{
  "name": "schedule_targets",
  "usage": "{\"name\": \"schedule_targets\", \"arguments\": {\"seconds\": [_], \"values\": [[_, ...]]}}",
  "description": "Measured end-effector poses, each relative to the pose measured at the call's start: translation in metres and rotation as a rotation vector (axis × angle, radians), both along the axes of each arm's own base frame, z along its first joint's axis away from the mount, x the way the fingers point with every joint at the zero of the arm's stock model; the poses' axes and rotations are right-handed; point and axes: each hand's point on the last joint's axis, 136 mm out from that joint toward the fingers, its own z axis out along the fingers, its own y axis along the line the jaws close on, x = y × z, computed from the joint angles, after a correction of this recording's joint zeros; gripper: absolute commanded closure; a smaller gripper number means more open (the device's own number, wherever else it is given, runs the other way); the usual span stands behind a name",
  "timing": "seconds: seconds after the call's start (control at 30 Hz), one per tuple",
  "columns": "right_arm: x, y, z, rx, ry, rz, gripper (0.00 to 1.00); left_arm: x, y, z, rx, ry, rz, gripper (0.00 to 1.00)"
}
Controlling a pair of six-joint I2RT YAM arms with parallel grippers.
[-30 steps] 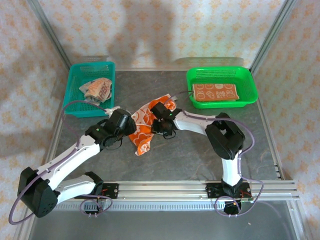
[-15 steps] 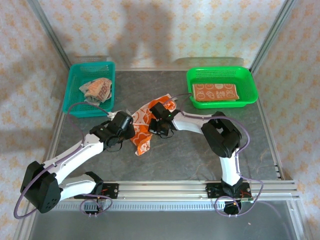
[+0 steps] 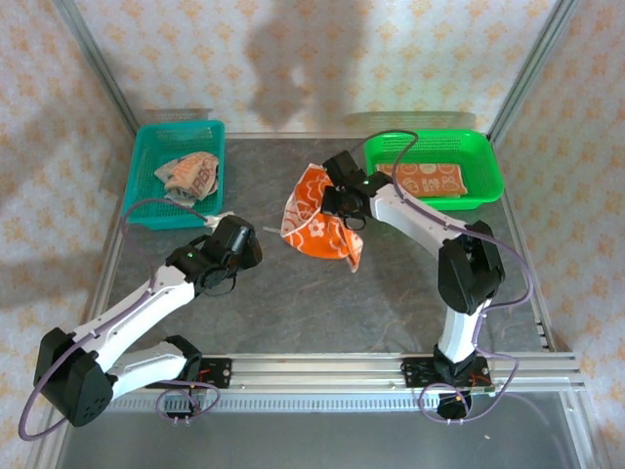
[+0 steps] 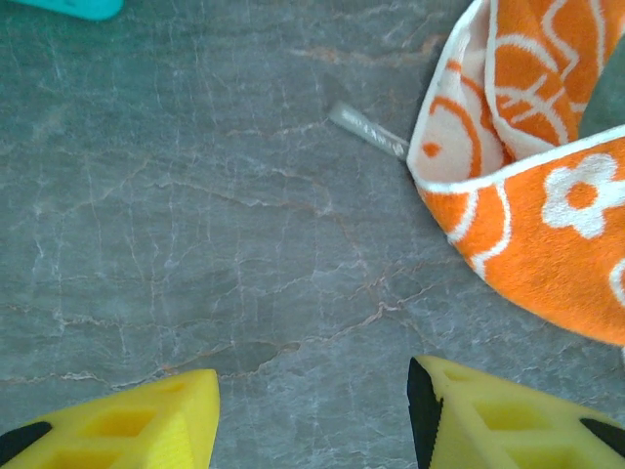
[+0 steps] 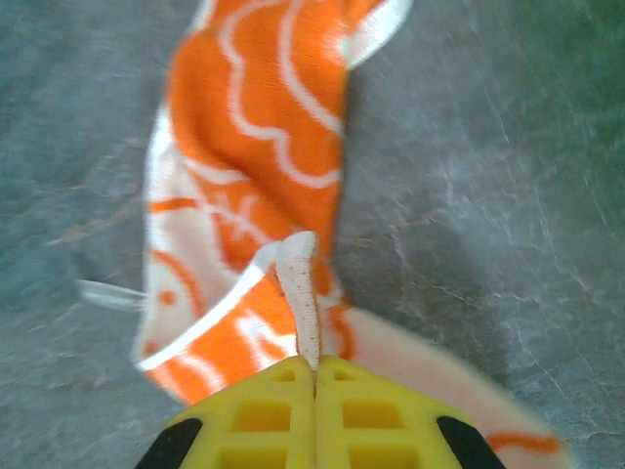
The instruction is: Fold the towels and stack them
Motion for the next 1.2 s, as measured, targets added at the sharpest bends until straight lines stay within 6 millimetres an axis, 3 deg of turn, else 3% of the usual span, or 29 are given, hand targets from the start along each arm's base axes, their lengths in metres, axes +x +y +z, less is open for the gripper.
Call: {"name": "schedule_targets", "arguments": {"seconds": [0.1, 0.23, 0.27, 0.33, 0.37, 0.47, 0.53, 0.73, 1.07, 1.2], "values": [[-0.009, 0.024, 0.022, 0.002, -0.042, 0.082, 1.0, 0.001, 0.012, 0.016, 0.003, -0.041, 0.039, 0.45], [-0.045, 0.076, 0.028, 0.013, -0.045, 0.227, 0.96, -0.005, 0.034, 0.032, 0.015, -0.088, 0.103, 0.42], [-0.055, 0.088, 0.025, 0.015, -0.036, 0.26, 0.94, -0.007, 0.039, 0.034, 0.018, -0.096, 0.115, 0.42], [-0.079, 0.113, 0.014, 0.02, -0.003, 0.332, 0.72, -0.011, 0.046, 0.039, 0.025, -0.108, 0.134, 0.4], [-0.094, 0.127, 0.004, 0.018, 0.021, 0.371, 0.67, -0.013, 0.049, 0.04, 0.027, -0.112, 0.14, 0.39], [-0.13, 0.151, -0.021, -0.005, 0.086, 0.456, 0.6, -0.019, 0.054, 0.039, 0.036, -0.111, 0.146, 0.38], [-0.145, 0.157, -0.03, -0.021, 0.116, 0.481, 0.59, -0.022, 0.055, 0.034, 0.041, -0.099, 0.146, 0.38], [-0.135, 0.135, -0.028, -0.057, 0.091, 0.427, 0.57, -0.03, 0.044, -0.004, 0.003, -0.001, 0.12, 0.47], [-0.112, 0.043, -0.031, -0.141, 0.065, 0.189, 0.57, -0.01, -0.01, -0.083, -0.129, 0.225, 0.026, 0.58], [-0.116, 0.025, -0.035, -0.165, 0.06, 0.144, 0.57, -0.003, -0.022, -0.106, -0.149, 0.277, 0.017, 0.6]]}}
